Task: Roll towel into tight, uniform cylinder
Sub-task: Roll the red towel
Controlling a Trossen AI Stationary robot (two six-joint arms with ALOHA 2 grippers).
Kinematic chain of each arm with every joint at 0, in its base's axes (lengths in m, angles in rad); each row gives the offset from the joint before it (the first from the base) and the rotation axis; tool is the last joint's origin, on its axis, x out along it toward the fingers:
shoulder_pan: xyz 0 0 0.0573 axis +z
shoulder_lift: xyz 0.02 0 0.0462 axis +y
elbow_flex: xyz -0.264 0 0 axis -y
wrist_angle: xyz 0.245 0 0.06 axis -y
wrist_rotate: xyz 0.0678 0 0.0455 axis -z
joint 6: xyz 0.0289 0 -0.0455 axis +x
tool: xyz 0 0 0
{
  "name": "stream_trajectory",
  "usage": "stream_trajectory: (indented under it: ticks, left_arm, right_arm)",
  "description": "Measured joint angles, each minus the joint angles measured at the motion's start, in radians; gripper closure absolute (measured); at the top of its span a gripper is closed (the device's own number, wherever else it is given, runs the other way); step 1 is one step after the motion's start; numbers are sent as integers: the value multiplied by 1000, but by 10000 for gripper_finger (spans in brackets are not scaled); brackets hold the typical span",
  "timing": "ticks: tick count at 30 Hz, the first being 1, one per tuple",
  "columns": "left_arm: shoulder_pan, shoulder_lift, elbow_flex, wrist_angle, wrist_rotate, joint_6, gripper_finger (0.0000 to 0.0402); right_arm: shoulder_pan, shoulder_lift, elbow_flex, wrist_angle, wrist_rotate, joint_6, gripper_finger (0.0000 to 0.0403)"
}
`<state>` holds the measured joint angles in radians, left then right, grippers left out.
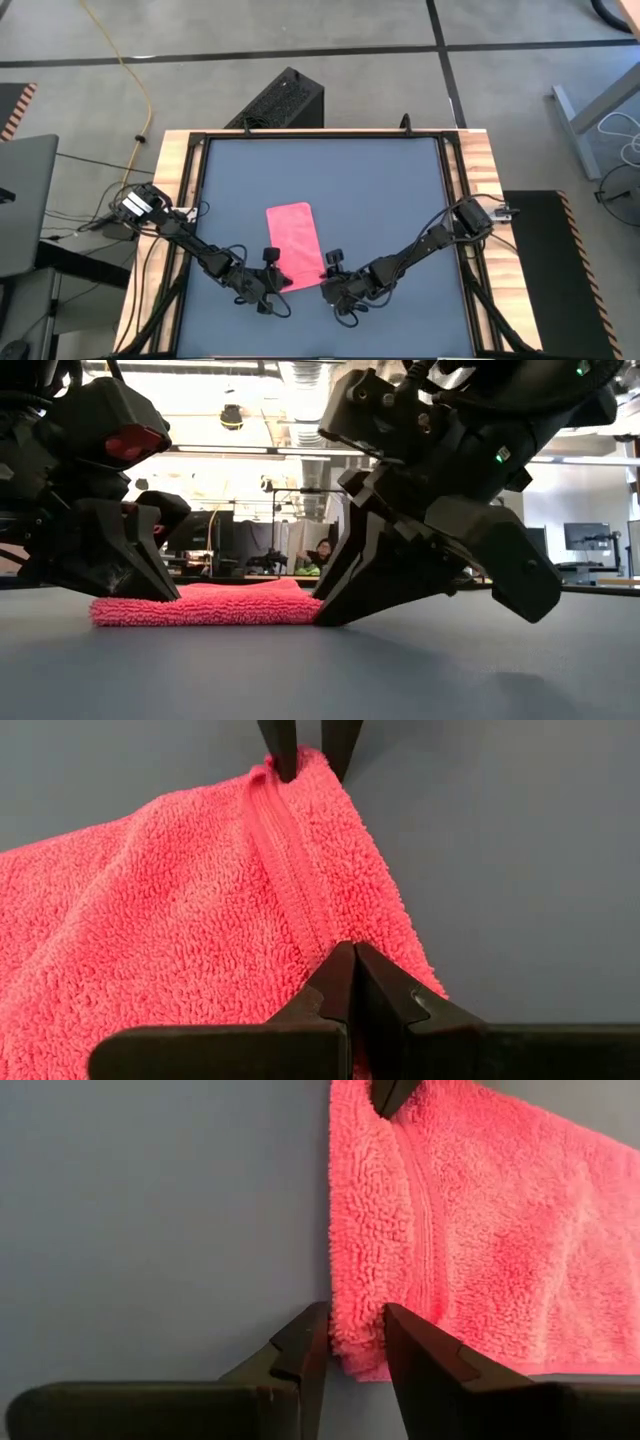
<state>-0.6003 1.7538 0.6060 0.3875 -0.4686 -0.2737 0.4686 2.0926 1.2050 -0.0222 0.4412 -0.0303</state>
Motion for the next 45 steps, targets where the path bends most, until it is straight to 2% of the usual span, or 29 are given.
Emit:
stream_trajectory:
  ticks: [4,8,12,15,23,31,37,45]
  left_arm:
    - [0,0,0,-13,11,-3,401]
    - [0,0,0,-23,26,-6,401]
    - [1,0,0,-23,55,-13,401]
    - [1,0,0,-23,68,-18,401]
    - [0,0,0,-23,128,-23,401]
    - [-1,0,1,-30,153,-28,401]
    - [-1,0,1,-33,173,-28,401]
    - [1,-1,2,-35,203,-27,401]
  right_arm:
    - [5,-1,6,-24,32,12,303]
    - [4,-24,6,-63,30,47,353]
    - [-6,-44,4,-67,-11,61,391]
    - [-28,-64,3,-60,-78,138,387]
    - [-142,-88,2,-52,-392,390,387]
    - [-209,-88,2,14,-648,479,388]
    - [-253,-89,2,13,-736,558,388]
    - [-292,-89,4,-42,-755,584,389]
